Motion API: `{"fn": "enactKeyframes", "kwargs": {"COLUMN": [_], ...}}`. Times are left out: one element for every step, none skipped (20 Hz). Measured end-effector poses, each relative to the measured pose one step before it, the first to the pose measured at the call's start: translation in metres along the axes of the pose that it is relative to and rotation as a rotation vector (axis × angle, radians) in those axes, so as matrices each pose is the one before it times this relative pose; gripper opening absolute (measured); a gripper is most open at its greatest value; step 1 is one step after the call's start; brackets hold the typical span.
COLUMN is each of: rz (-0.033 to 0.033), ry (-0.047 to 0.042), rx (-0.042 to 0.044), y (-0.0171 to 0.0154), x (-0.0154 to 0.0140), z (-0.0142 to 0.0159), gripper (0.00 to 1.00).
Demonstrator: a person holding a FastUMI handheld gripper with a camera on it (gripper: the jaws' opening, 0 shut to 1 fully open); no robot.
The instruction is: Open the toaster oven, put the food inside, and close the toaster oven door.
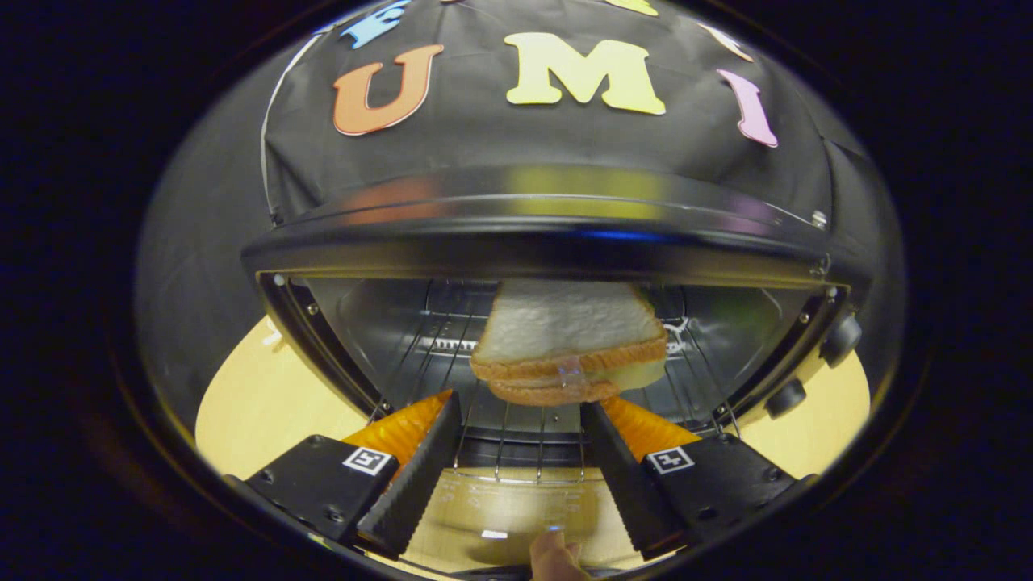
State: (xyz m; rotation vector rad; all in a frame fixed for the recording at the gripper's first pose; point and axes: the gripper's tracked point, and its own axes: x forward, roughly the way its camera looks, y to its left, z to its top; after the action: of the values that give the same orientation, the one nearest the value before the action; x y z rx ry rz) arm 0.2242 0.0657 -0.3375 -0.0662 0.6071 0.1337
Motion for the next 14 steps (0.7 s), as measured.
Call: {"fn": "enactKeyframes", "kwargs": {"rz": [-0.00278, -0.00062, 0.00428, -0.00882, -0.00156, -0.00651, -0.01072, 0.00561, 0.01386, 0.00374, -0.01944, -0.01146, -0.00551, -0.00512], "ry": [0.00541, 0.00927, 0.01461, 0.00875, -0.03652, -0.01621, 0.01397, 0.01541, 0.01304, -0.01339, -0.02623, -0.01423, -0.01917, -0.00896], "rx": [-0.00413, -0.00873, -0.01409, -0.02569, 0.00087, 0.00695, 0.01564, 0.01533, 0.02079, 0.00149, -0.01181, -0.01285, -0.00196, 0.00319], "y": [-0.00027, 0.00029, 0.00132, -0.00153, -0.00012, -0.00068, -0.00357, 0.00068, 0.00324, 0.00114, -0.00337, -0.00247, -0.00014, -0.00042], "x": [-0.00467, -0.00438, -0.00316, -0.00557, -0.00483, -0.00367, -0.00561, -0.00479, -0.00621, -0.00569, -0.00923, -0.00949, -0.00822, -0.00856], "z": [-0.00350, -0.00371, -0.00651, -0.00594, 0.00121, 0.00009, -0.01113, -0.01004, -0.01138, -0.00476, 0.00044, -0.00390, -0.00556, -0.00449], "gripper": [1.00, 1.00, 1.00, 1.00, 1.00, 1.00, 1.00, 1.00, 1.00, 1.00, 1.00, 1.00, 1.00, 1.00]}}
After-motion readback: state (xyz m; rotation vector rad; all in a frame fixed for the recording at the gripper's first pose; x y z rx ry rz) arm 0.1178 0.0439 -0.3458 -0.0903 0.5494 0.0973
